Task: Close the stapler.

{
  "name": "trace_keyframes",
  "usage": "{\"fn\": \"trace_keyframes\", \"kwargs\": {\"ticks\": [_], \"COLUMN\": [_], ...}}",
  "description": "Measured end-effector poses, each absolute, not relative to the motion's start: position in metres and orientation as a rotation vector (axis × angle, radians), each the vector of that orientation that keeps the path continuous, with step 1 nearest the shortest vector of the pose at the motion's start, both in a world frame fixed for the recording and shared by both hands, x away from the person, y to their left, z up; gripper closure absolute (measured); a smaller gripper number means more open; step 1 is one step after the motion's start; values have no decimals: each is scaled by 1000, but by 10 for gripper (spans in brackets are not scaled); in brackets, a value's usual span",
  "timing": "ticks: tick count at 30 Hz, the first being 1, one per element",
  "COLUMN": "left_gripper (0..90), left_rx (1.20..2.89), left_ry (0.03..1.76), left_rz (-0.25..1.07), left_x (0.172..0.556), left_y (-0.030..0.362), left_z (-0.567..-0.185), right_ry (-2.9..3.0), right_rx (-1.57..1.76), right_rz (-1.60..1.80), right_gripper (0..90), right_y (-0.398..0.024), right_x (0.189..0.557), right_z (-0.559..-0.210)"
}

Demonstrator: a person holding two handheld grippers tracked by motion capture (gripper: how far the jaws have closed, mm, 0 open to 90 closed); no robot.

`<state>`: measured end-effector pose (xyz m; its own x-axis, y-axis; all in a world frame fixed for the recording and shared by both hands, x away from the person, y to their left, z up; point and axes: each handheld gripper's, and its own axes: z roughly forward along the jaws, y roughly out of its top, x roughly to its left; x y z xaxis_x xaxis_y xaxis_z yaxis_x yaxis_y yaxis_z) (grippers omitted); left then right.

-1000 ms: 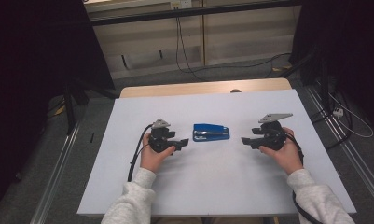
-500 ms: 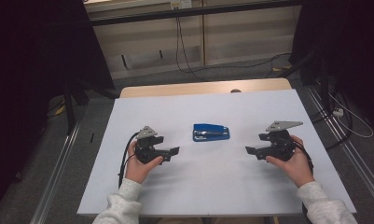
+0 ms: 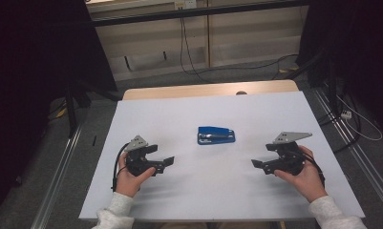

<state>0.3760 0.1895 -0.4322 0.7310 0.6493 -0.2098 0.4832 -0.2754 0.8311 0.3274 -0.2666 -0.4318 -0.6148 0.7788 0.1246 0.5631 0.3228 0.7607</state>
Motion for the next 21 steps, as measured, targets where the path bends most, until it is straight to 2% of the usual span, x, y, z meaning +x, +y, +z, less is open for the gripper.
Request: {"fn": "trace_keyframes", "kwargs": {"ticks": [21], "left_gripper": [99], "left_rx": [1912], "left_ry": [903], "left_rz": [228], "left_x": [353], "left_y": [228], "left_z": [-434], "right_ry": [2338], "right_rx": [1188], "right_rz": [1170], "right_gripper": [113], "right_y": [-275], "right_x": [296], "right_z": [-427]}}
